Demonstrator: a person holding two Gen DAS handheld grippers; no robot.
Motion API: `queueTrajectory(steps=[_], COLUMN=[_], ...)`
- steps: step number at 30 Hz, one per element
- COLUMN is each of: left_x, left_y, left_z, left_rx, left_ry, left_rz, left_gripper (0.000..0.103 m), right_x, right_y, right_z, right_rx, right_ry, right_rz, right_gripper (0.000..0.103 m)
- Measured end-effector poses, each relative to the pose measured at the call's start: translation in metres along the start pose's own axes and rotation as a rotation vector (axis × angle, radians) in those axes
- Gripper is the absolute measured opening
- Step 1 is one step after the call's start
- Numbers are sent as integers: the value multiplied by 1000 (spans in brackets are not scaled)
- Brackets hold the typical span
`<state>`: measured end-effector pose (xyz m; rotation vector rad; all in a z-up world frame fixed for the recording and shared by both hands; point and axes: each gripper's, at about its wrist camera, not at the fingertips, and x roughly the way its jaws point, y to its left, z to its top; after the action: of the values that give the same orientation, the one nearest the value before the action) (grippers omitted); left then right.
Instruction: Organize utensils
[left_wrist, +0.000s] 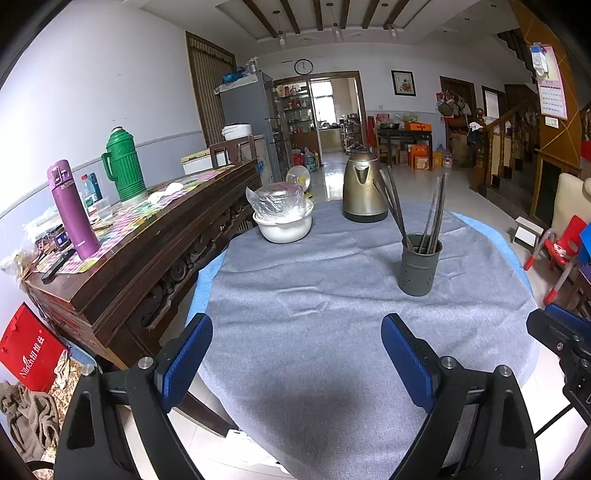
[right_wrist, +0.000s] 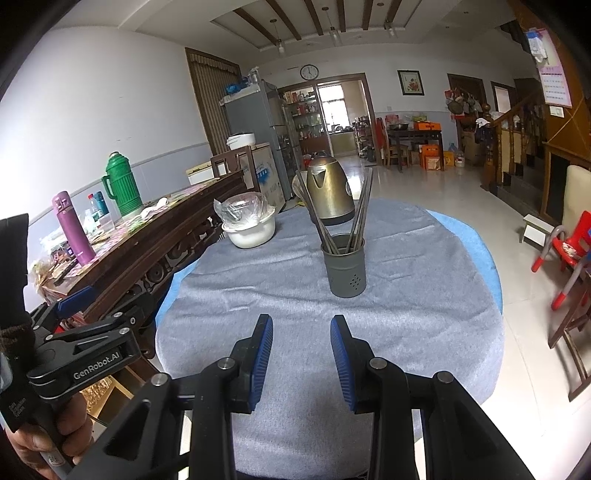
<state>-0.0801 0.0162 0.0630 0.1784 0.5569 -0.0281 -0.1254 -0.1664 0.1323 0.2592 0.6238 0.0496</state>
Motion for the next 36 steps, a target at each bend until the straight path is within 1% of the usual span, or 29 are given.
queueTrajectory(steps=[10,36], left_x=[0,1], left_y=[1,-8], left_z=[-1,-4], left_rx=[-2,14], left_ry=[-2,13], left_rz=[4,-26], left_gripper=[93,93], right_x=[-1,0], right_y=[1,-1], right_z=[0,2], right_rx=[0,5], right_ry=[-2,-9], right_rz=[0,-25], right_gripper=[36,36])
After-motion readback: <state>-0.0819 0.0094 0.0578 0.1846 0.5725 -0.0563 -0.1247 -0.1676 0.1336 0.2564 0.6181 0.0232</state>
